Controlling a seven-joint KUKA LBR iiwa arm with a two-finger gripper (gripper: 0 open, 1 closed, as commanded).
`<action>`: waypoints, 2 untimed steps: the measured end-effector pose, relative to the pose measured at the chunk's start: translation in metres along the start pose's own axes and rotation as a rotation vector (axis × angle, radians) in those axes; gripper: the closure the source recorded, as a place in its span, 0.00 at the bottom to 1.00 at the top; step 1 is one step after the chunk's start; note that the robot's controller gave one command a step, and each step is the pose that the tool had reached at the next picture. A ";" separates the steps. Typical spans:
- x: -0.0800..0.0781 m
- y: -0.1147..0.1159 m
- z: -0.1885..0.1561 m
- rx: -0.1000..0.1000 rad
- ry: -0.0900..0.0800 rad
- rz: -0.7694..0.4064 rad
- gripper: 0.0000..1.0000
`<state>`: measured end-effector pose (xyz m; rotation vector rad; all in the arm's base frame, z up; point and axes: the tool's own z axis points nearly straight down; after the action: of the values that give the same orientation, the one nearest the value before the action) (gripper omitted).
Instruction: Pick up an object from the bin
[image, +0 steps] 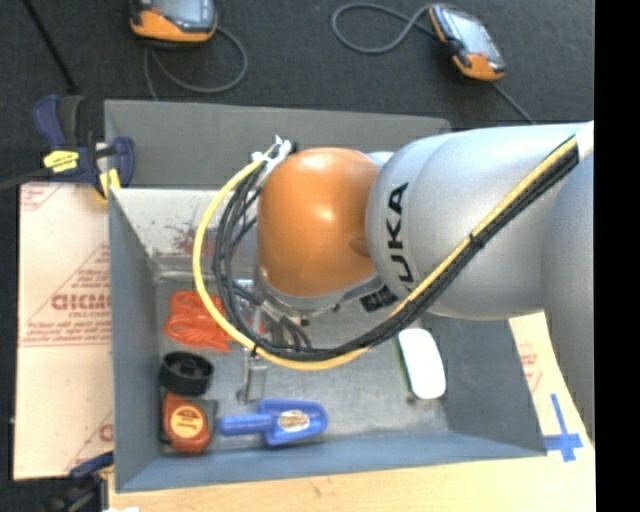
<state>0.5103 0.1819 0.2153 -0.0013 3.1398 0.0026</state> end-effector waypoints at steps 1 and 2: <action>0.004 -0.022 0.046 -0.001 -0.007 -0.055 0.00; 0.018 -0.036 0.085 0.001 0.002 0.003 0.00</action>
Offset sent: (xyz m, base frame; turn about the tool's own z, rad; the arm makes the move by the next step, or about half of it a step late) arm -0.0222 -0.0393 -0.0931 0.0227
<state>0.4929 0.1455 0.1306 0.0030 3.1414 0.0009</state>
